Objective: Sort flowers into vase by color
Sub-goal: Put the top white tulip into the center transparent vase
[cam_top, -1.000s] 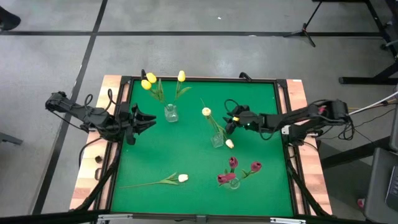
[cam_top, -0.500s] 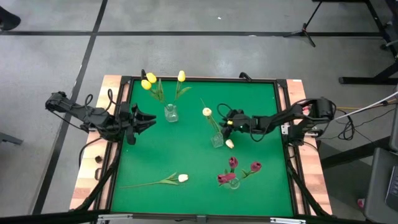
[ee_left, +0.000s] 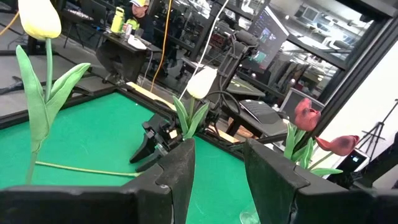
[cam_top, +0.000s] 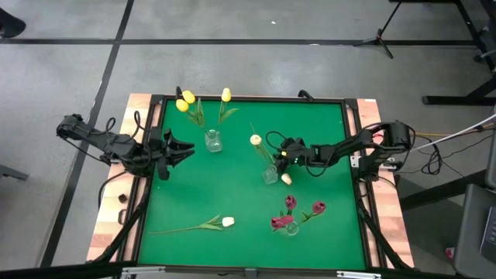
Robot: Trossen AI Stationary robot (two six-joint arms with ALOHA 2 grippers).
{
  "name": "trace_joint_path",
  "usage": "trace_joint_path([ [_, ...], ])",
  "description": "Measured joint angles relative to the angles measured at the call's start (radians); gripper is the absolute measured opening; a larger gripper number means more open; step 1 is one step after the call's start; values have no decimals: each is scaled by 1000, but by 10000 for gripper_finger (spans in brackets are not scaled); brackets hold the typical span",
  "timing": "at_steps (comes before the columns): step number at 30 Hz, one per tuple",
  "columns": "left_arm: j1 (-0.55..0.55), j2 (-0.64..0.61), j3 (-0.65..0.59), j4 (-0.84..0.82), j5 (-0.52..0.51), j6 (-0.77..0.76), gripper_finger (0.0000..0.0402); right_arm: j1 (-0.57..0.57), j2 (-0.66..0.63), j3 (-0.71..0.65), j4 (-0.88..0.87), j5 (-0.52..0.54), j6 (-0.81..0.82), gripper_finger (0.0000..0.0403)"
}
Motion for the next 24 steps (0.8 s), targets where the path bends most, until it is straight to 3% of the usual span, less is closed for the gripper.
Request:
trace_joint_path([
  [14,0,0,0,-4,0,-1,135,-3,-139,-11,-262,188,39,166],
  [19,0,0,0,-6,-11,0,135,-1,-227,-9,-175,21,-89,166],
  [24,0,0,0,-6,-34,0,135,-11,-237,-7,-94,-194,-199,166],
])
